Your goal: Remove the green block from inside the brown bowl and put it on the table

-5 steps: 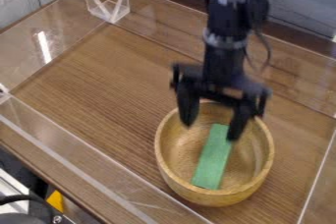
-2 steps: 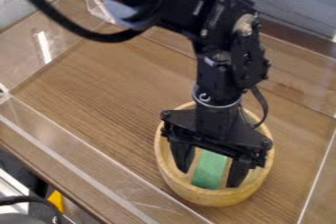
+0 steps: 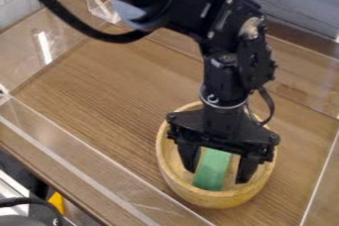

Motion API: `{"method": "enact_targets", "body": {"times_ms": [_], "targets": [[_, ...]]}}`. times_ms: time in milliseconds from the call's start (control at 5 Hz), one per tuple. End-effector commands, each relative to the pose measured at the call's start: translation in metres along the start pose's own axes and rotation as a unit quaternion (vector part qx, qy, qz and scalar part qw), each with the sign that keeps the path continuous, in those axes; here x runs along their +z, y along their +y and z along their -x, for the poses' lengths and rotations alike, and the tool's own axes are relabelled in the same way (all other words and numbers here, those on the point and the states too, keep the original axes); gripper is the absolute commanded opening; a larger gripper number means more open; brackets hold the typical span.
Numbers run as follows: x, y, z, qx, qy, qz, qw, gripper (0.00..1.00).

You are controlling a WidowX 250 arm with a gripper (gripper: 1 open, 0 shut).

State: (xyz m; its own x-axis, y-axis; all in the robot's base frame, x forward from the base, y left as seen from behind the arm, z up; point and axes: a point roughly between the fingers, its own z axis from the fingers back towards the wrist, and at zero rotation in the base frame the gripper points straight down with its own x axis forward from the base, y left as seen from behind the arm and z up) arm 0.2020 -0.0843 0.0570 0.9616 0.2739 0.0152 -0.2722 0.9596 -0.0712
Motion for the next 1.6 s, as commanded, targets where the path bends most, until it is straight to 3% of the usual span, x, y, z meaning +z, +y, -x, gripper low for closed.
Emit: {"method": "enact_targets", "body": {"times_ms": [0,200,600,1000,1400], "targets": [[0.006,-0.001,-0.012,0.022,-0.022,0.01,0.9995,1.0],[0.005,0.001,-0.016,0.04,-0.027,0.011,0.9988,1.0],[0.0,-0.01,-0.027,0.01,-0.033,0.014,0.9993,1.0],[-0.007,0.008,-0.022,0.015,-0.037,0.017,0.9991,1.0],[0.004,0.017,-0.024,-0.015,-0.041,0.021,0.9988,1.0]]}}
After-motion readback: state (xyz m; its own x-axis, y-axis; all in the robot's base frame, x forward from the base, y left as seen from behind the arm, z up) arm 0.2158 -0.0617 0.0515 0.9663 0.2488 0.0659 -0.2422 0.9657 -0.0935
